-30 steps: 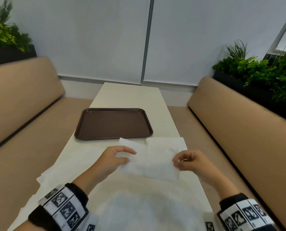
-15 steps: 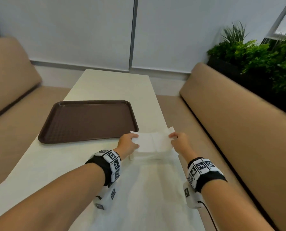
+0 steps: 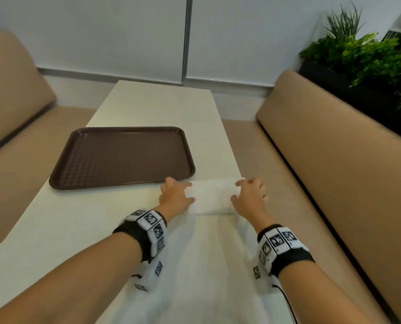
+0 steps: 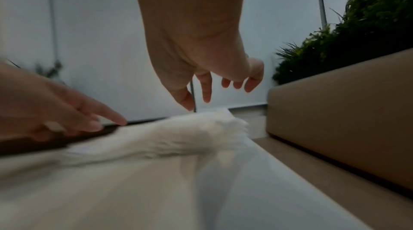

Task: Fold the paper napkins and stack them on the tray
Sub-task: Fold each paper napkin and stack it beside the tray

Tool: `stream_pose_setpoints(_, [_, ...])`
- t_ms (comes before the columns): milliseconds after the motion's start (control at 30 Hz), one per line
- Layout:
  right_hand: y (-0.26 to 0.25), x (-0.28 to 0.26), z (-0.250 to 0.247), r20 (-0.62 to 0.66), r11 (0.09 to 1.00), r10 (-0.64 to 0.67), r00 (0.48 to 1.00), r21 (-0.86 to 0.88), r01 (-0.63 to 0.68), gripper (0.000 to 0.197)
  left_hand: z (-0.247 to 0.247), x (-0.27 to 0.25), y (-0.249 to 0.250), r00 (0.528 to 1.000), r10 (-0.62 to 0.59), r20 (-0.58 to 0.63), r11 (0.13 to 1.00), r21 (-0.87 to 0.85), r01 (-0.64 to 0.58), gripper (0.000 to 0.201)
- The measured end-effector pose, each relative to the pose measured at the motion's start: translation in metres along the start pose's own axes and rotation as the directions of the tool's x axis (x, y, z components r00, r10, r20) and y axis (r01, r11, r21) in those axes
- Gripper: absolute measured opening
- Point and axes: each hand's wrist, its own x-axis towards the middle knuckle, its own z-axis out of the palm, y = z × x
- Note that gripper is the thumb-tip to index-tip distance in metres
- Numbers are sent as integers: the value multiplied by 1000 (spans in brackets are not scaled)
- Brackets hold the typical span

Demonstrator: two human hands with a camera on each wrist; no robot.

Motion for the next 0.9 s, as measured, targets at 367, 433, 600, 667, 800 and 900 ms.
stream_pose_setpoints(367, [-65, -86, 49, 427, 983, -105, 898, -93, 159, 80, -104, -161, -77, 997, -10, -83, 858, -513, -34, 17])
stream_pose_setpoints(433, [-70, -92, 45, 405, 975, -137, 904, -107, 196, 63, -112, -183, -93, 992, -48, -113, 829, -558, -24, 17])
stream_pose_setpoints(600, [-85, -121, 8, 249, 948, -315, 916, 132, 290, 18, -126, -217, -112, 980, -87, -178, 791, -610, -41, 18])
stream_pose_setpoints(667, [-91, -138, -19, 176, 904, -416, 892, 184, 385, 20, -129, -226, -109, 982, -57, -180, 780, -621, -69, 20])
stream_pose_setpoints(800, [-102, -173, -80, 60, 783, -591, 804, 283, 554, 3, -135, -233, -89, 978, 31, -207, 807, -572, -146, 40])
stream_pose_setpoints(900, [-113, -199, -124, 13, 697, -680, 733, 324, 640, 5, -136, -232, -73, 983, 7, -181, 770, -626, -121, 73])
